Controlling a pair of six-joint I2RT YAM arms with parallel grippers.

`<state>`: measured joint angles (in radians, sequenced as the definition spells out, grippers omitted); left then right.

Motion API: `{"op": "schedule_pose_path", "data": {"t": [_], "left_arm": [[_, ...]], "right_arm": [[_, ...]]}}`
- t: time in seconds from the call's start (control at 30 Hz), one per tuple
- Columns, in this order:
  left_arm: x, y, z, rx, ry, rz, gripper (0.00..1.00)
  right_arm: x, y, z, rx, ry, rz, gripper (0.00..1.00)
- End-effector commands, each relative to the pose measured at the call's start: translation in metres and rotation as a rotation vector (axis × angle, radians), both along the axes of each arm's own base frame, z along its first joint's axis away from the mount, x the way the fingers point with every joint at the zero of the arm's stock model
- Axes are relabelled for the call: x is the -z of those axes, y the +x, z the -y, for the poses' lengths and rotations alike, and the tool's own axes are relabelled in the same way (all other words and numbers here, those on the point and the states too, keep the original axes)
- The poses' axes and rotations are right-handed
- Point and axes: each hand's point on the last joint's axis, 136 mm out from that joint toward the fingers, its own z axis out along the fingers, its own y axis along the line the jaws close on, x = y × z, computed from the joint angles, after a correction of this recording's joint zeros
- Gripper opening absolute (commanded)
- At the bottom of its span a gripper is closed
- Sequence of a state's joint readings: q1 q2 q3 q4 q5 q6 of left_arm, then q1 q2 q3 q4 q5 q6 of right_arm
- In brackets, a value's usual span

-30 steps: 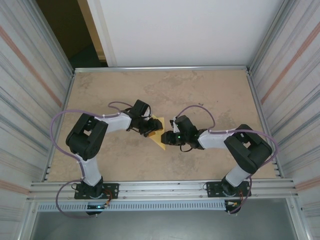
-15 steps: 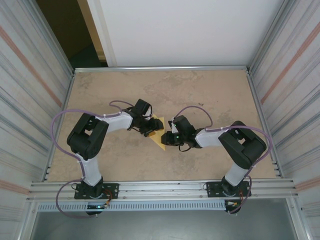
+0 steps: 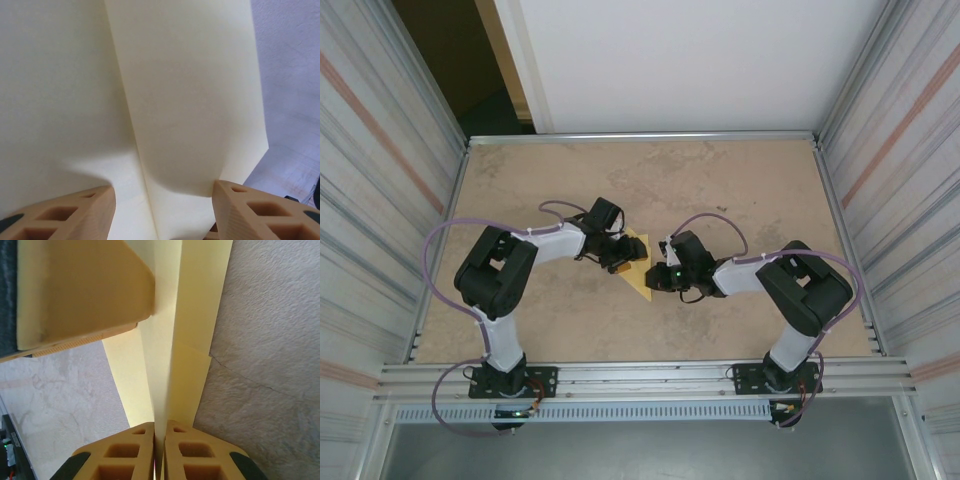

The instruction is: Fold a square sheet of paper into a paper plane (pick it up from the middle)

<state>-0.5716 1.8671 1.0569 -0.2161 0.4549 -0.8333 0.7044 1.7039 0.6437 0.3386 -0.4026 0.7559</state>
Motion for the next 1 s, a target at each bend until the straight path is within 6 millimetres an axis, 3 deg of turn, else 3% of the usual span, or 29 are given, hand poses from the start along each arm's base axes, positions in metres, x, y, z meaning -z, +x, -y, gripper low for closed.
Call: {"op": "schedule_pose_path", "data": {"t": [0.0, 0.2, 0.43, 0.57, 0.77, 0.97], "left_arm": [[0.066, -0.055, -0.044, 0.018, 0.250, -0.208, 0.57], [0.036, -0.037, -0.029, 0.041, 0.186, -0.129, 0.59], [-0.031, 0.000, -0.001, 0.052, 0.012, 0.053, 0.61], [-0.056, 0.008, 0.004, 0.032, -0.112, 0.142, 0.63], [-0.059, 0.006, 0.000, 0.023, -0.207, 0.195, 0.62], [-0.048, 0.002, 0.002, 0.032, -0.242, 0.183, 0.47]], "right_arm": [[0.011, -0.006, 0.002, 0.001, 0.011, -0.049, 0.10], [0.014, -0.007, 0.003, 0.006, 0.020, -0.066, 0.08], [0.017, -0.006, 0.006, 0.016, 0.042, -0.082, 0.07], [0.017, -0.007, 0.007, 0.015, 0.060, -0.097, 0.07], [0.018, -0.007, 0.007, 0.014, 0.091, -0.122, 0.06], [0.018, -0.005, 0.008, 0.009, 0.108, -0.141, 0.06]]}}
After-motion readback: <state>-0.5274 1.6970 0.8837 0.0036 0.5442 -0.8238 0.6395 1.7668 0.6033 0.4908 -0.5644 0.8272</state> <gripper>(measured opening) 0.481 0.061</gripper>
